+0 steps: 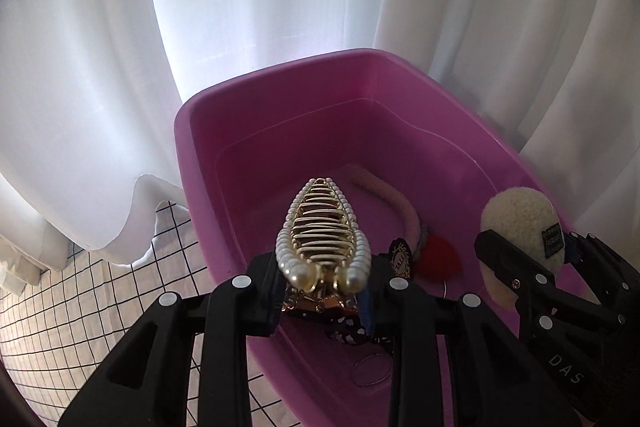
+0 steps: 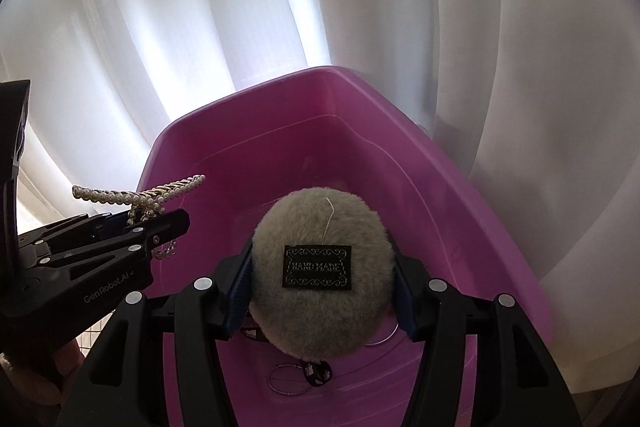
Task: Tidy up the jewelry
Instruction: 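Carry the pearl clip and pouf over the pink tub with both tools, then open both tools to drop the pearl clip and pouf into the tub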
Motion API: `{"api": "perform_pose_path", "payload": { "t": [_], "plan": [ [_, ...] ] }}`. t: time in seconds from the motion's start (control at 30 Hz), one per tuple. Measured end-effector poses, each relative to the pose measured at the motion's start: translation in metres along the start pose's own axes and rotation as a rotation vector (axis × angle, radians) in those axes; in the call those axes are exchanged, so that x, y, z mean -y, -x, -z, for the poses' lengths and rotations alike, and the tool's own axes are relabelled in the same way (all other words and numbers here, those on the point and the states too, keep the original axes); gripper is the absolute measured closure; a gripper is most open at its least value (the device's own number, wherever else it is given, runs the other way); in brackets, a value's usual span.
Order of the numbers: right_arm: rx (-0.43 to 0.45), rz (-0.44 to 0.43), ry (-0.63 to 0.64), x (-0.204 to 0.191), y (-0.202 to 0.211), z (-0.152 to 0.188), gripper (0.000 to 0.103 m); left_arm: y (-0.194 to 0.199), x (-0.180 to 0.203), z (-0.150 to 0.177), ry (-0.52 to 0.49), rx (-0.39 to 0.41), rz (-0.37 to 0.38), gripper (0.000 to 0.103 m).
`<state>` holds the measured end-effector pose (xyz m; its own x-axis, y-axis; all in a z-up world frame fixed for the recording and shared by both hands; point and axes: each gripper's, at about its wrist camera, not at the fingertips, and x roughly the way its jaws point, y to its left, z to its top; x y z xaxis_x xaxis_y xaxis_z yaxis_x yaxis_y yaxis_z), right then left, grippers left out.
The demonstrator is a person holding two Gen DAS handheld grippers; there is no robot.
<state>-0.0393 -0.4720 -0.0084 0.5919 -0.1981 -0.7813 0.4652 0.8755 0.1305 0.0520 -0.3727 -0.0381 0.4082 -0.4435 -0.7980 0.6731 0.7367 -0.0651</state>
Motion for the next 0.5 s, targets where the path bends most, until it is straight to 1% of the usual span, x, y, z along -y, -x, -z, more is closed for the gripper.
{"api": "perform_pose_path", "payload": {
  "t": [0.1, 0.13, 0.2, 0.23, 0.27, 0.3, 0.33, 0.4, 0.5],
  "plan": [
    [-0.005, 0.008, 0.004, 0.003, -0.003, -0.004, 0.045, -0.005, 0.001, 0.000, 0.014, -0.014, -0.008, 0.074],
    [-0.006, 0.011, 0.004, 0.003, -0.002, -0.005, 0.041, -0.005, 0.002, 0.000, 0.015, -0.015, -0.008, 0.072],
    [-0.006, 0.012, -0.001, 0.004, -0.002, -0.007, 0.038, -0.001, 0.003, -0.001, 0.015, 0.000, -0.015, 0.057],
    [-0.004, 0.013, -0.006, 0.005, -0.002, -0.008, 0.035, 0.003, 0.003, -0.001, 0.014, 0.020, -0.024, 0.036],
    [0.003, 0.018, -0.014, 0.006, 0.001, -0.009, 0.032, 0.008, 0.003, -0.003, 0.019, 0.048, -0.058, 0.026],
    [0.006, 0.021, -0.024, 0.008, 0.002, -0.009, 0.031, 0.013, 0.002, -0.004, 0.021, 0.072, -0.065, 0.023],
    [0.005, 0.021, -0.033, 0.010, 0.003, -0.010, 0.030, 0.016, 0.001, -0.005, 0.025, 0.085, -0.050, 0.022],
    [0.003, 0.023, -0.040, 0.012, 0.006, -0.011, 0.030, 0.019, -0.001, -0.008, 0.035, 0.086, -0.034, 0.021],
    [0.011, 0.026, -0.041, 0.012, 0.010, -0.010, 0.030, 0.023, 0.000, -0.009, 0.037, 0.093, -0.043, 0.019]
  ]
}}
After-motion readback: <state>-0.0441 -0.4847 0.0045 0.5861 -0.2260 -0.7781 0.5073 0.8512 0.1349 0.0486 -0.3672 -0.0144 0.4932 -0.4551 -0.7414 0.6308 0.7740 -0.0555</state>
